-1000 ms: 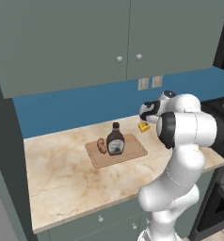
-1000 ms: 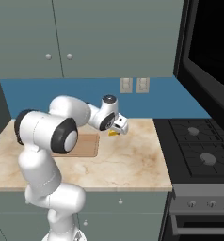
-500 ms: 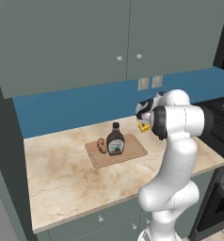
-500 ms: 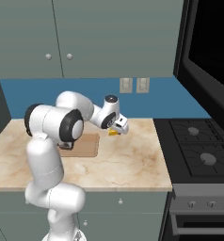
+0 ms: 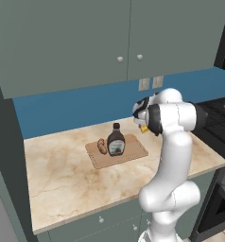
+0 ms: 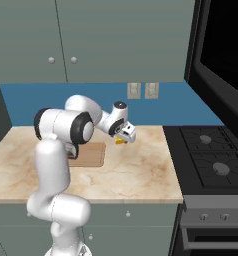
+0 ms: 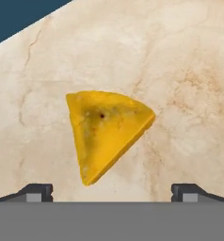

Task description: Retrieve the reheated potato from the microwave, then place the potato, cheese, and condiment on the cutting board.

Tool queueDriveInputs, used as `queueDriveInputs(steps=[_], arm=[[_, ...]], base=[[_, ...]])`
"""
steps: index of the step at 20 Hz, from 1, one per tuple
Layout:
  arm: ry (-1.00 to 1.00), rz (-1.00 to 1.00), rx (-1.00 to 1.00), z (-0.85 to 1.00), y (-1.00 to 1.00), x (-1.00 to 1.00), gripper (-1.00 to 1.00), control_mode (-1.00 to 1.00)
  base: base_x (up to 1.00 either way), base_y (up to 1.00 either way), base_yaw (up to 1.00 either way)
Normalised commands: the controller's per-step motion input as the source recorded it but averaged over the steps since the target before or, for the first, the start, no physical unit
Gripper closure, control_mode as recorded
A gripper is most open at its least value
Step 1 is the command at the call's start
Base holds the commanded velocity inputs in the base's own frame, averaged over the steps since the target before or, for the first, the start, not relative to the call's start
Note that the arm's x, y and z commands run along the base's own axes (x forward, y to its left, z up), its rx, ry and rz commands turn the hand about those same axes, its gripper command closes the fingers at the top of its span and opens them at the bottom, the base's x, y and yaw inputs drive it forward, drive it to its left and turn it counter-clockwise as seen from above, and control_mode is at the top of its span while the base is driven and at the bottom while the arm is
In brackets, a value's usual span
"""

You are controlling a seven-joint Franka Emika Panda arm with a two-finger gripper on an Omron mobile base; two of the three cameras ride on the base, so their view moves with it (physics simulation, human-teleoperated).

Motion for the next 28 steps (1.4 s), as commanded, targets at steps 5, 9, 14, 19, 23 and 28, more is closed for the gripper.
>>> queueDriveInputs(steps=[5, 9, 14, 19, 23, 28], arm=[[0.03, 0.0, 0.0, -0.15, 0.0, 0.29, -1.0, -1.0], [0.02, 0.0, 0.0, -0.12, 0.0, 0.28, -1.0, -1.0], [0.04, 0.0, 0.0, -0.17, 0.01, 0.23, -1.0, -1.0], [0.02, 0.0, 0.0, -0.15, 0.0, 0.19, -1.0, -1.0], [0.02, 0.0, 0.0, -0.14, 0.0, 0.08, -1.0, -1.0], [0.02, 0.0, 0.0, -0.09, 0.0, 0.03, 1.0, -1.0]], base=[[0.0, 0.0, 0.0], [0.0, 0.0, 0.0], [0.0, 0.0, 0.0], [0.0, 0.0, 0.0], [0.0, 0.0, 0.0], [0.0, 0.0, 0.0]])
